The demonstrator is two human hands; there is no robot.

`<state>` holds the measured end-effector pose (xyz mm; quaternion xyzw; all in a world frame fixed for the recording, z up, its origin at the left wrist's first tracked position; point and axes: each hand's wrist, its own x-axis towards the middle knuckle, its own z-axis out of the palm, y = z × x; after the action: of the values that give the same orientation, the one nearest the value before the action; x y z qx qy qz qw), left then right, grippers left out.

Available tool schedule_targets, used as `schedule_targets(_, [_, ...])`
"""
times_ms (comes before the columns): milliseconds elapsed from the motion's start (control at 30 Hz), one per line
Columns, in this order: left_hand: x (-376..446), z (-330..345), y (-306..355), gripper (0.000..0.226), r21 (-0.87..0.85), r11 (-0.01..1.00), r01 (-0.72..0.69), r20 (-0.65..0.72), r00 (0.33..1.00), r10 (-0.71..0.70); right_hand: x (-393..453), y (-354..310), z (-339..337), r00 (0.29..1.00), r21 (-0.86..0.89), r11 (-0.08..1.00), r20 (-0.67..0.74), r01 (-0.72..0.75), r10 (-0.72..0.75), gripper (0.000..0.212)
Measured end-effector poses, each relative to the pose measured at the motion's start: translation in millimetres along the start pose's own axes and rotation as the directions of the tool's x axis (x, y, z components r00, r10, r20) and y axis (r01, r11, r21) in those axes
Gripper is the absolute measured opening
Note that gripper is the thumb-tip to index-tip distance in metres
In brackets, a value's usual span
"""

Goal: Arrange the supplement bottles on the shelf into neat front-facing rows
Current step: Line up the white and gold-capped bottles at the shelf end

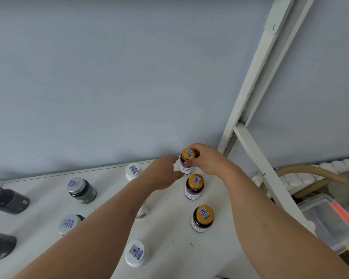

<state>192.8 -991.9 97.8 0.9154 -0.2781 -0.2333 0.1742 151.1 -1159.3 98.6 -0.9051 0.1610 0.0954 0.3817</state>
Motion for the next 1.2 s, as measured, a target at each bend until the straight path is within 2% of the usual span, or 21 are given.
schedule_targets(233, [1.4, -4.2, 3.9, 0.064, -0.157, 0.987, 0.027, 0.042, 0.999, -0.021, -5.0, -8.9, -15.9, 0.997, -0.006, 0.999, -0.056, 0.043, -0.043, 0.038])
schedule_targets(533, [-0.3, -15.3, 13.2, 0.058, -0.401, 0.916, 0.017, 0.064, 0.998, 0.009, -15.9, -23.6, -32.0, 0.990, 0.007, 0.998, -0.129, 0.060, -0.058, 0.035])
schedule_targets(800, [2.5, -24.7, 13.1, 0.060, -0.449, 0.894, 0.004, 0.083, 0.996, 0.037, -18.1, -30.9, -37.1, 0.980, 0.015, 0.998, -0.192, 0.061, -0.057, 0.039])
schedule_targets(1200, [7.7, -21.6, 8.8, 0.061, -0.451, 0.892, 0.016, 0.115, 0.993, 0.040, -12.2, -25.7, -32.2, 0.984, 0.054, 0.998, -0.180, 0.024, -0.014, 0.043])
